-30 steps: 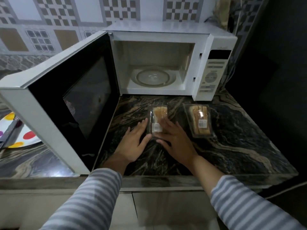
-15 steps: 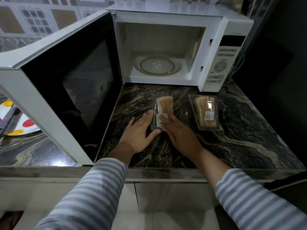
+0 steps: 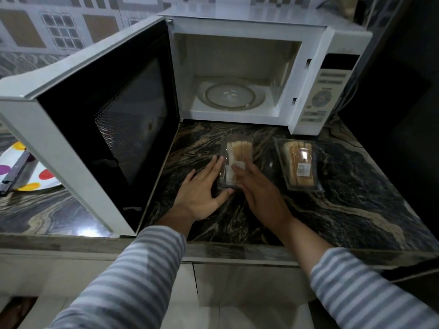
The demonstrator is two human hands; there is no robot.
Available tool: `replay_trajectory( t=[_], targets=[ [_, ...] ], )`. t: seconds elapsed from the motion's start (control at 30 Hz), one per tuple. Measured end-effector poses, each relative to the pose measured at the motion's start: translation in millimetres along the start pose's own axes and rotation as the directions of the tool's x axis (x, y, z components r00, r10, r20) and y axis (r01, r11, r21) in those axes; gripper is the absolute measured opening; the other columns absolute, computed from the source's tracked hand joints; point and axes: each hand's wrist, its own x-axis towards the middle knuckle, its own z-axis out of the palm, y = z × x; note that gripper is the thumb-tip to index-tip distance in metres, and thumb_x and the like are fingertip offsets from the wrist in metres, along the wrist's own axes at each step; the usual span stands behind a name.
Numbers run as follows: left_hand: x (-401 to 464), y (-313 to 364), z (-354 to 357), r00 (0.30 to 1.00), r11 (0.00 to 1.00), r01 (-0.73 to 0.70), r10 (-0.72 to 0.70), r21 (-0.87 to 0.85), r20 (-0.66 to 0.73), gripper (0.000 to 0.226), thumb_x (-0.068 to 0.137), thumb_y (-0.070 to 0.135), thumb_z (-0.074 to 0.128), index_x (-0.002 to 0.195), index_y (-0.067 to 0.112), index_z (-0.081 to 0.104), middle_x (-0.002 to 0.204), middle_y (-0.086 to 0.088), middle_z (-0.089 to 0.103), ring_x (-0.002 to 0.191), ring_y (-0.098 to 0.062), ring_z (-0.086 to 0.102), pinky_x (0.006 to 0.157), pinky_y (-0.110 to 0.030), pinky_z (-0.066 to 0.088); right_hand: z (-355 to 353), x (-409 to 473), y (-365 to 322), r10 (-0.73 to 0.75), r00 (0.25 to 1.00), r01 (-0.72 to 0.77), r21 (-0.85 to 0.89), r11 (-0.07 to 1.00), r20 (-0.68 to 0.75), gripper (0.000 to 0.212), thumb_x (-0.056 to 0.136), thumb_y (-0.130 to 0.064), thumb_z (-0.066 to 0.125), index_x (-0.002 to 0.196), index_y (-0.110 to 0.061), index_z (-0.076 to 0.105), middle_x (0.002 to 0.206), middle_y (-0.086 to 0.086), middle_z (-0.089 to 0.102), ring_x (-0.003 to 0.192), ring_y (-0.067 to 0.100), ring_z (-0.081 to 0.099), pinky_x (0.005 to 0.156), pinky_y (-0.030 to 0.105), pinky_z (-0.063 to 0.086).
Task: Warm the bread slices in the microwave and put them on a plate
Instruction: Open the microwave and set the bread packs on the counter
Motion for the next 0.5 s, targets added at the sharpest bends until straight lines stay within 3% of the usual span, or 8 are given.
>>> replay_trajectory(
  t=[0.07,0.13,0.23,0.33,0.4,0.5],
  targets=[
    [-1,4,-3,1.0,0.996,0.022,-0.024,-0.089,-0.015,0.078,0.09,0.066,0.037,0.15,0.041,-0.006,0.159,0.018,-0.003,0.145,-0.002,0.011,0.12,-0.038,0.007,-5,1,-4,-0.065,0.998,0.064,-0.031,0.997,-0.016,0.035,0.098,-0.011,0.045,0.129,0.0,0.056,0.147,0.005,0.038,0.144,0.021,0.023,0.115,0.039,0.029],
    [3,10,-8,0.998,0.978,0.052,-0.06,-0.203,-0.034,0.076,0.088,0.066,0.036,0.15,0.042,0.0,0.16,0.017,0.002,0.145,-0.004,0.011,0.12,-0.042,0.007,-9,-1,-6,-0.021,0.996,0.02,-0.013,1.0,-0.091,0.034,0.1,-0.016,0.04,0.125,-0.001,0.059,0.15,0.01,0.038,0.144,0.024,0.027,0.117,0.035,0.025],
    [20,24,-21,0.993,0.953,0.057,-0.084,-0.298,-0.081,0.077,0.086,0.071,0.032,0.151,0.042,0.003,0.159,0.014,0.014,0.145,-0.006,0.015,0.119,-0.047,0.013,-12,-7,-8,0.335,0.91,-0.3,0.167,0.939,-0.244,0.045,0.103,-0.03,0.028,0.135,-0.007,0.049,0.151,0.004,0.036,0.142,0.014,0.03,0.116,0.027,0.023],
    [41,39,-42,0.988,0.93,0.045,-0.096,-0.365,-0.121,0.07,0.091,0.067,0.032,0.15,0.044,0.002,0.153,0.008,0.034,0.138,-0.014,0.035,0.112,-0.04,0.03,-12,-3,-5,0.506,0.841,-0.47,0.204,0.859,-0.192,0.037,0.099,-0.015,0.04,0.135,-0.009,0.048,0.145,0.002,0.041,0.139,0.018,0.034,0.115,0.032,0.026],
    [55,47,-58,0.986,0.906,0.064,-0.121,-0.418,-0.113,0.069,0.087,0.072,0.029,0.148,0.049,0.004,0.14,0.002,0.052,0.126,-0.021,0.049,0.104,-0.038,0.039,-13,12,-11,0.5,0.852,-0.48,0.15,0.865,-0.154,0.035,0.097,-0.009,0.048,0.131,-0.01,0.053,0.143,0.009,0.045,0.135,0.022,0.04,0.112,0.033,0.03],
    [75,55,-78,0.986,0.861,0.105,-0.155,-0.498,-0.06,0.07,0.085,0.075,0.029,0.148,0.046,0.017,0.143,0.0,0.049,0.132,-0.022,0.045,0.106,-0.033,0.036,-8,46,-20,0.411,0.898,-0.414,0.015,0.91,-0.159,0.028,0.094,-0.012,0.055,0.121,-0.006,0.059,0.127,0.017,0.058,0.118,0.032,0.055,0.101,0.039,0.043]
  ],
)
